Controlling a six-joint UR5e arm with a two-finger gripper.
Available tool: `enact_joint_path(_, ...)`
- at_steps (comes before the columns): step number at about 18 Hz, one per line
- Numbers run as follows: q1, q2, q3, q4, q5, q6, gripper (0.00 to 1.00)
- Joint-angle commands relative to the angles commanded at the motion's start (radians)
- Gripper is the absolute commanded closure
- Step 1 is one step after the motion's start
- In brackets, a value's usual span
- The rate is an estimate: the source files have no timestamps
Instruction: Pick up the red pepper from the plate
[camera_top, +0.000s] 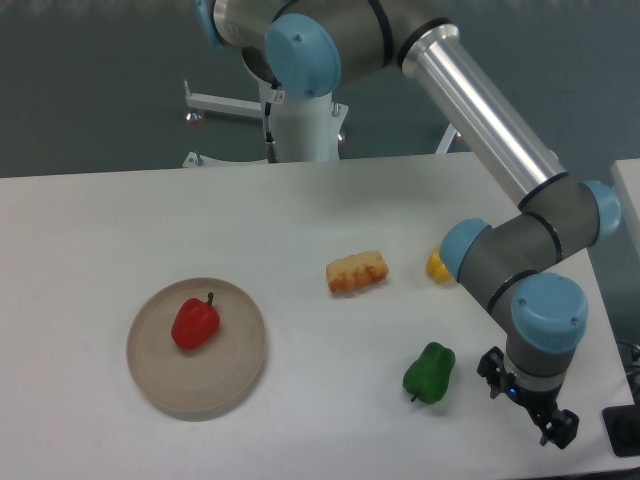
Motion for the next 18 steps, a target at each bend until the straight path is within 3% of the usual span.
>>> enact_joint_path(3,-0.02,0.126,-0.133,-0.037,-0.012,-0.009,0.0)
enact_joint_path(6,-0.044,0.196,-0.201,-0.087,-0.018,-0.058,0.0)
enact_joint_path(9,-0.09,0.265,-0.285,-0.091,-0.018,-0.167,0.0)
enact_joint_path(14,-0.191,0.365,-0.44,-0.078,-0.029,-0.371,0.0)
enact_joint_path(18,-0.271,0.399,-0.499,-0.077,-0.029,-0.469,0.0)
